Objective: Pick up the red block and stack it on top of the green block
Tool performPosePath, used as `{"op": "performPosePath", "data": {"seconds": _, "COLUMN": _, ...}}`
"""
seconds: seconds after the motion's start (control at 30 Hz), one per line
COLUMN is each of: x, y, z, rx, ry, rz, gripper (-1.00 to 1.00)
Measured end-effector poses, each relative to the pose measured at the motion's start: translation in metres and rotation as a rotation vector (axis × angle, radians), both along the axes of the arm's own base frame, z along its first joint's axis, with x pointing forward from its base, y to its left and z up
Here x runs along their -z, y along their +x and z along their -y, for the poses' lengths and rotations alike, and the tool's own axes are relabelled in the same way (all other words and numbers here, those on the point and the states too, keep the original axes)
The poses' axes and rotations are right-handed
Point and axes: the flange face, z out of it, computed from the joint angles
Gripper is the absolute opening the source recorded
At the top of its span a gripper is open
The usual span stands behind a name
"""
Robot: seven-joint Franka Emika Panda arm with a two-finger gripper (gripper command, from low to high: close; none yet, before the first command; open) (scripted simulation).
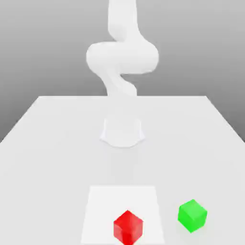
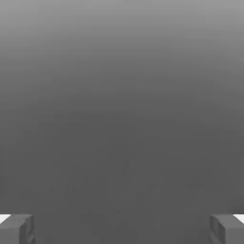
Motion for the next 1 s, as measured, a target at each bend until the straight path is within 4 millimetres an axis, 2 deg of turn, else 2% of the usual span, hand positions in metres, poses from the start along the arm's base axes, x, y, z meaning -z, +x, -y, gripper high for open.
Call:
{"op": "performPosePath", "data": {"seconds": 0.1, "x": 0.051, "y": 0.038, "z": 0.0, "rx": -0.095, "ry": -0.02, "rz": -0.088, "gripper": 0.0}}
{"op": "performPosePath", "data": {"seconds": 0.2, "x": 0.104, "y": 0.068, "z": -0.003, "rx": -0.184, "ry": -0.042, "rz": -0.169, "gripper": 0.0}}
{"op": "performPosePath", "data": {"seconds": 0.33, "x": 0.178, "y": 0.097, "z": -0.01, "rx": -0.299, "ry": -0.08, "rz": -0.273, "gripper": 0.0}}
{"op": "performPosePath", "data": {"seconds": 0.43, "x": 0.235, "y": 0.111, "z": -0.015, "rx": -0.382, "ry": -0.112, "rz": -0.35, "gripper": 0.0}}
{"op": "performPosePath", "data": {"seconds": 0.6, "x": 0.329, "y": 0.118, "z": -0.023, "rx": -0.518, "ry": -0.181, "rz": -0.476, "gripper": 0.0}}
{"op": "performPosePath", "data": {"seconds": 0.77, "x": 0.418, "y": 0.108, "z": -0.021, "rx": -0.647, "ry": -0.265, "rz": -0.601, "gripper": 0.0}}
{"op": "performPosePath", "data": {"seconds": 0.83, "x": 0.45, "y": 0.101, "z": -0.018, "rx": -0.696, "ry": -0.302, "rz": -0.649, "gripper": 0.0}}
{"op": "performPosePath", "data": {"seconds": 1.0, "x": 0.517, "y": 0.098, "z": -0.017, "rx": -0.72, "ry": -0.32, "rz": -0.67, "gripper": 0.0}}
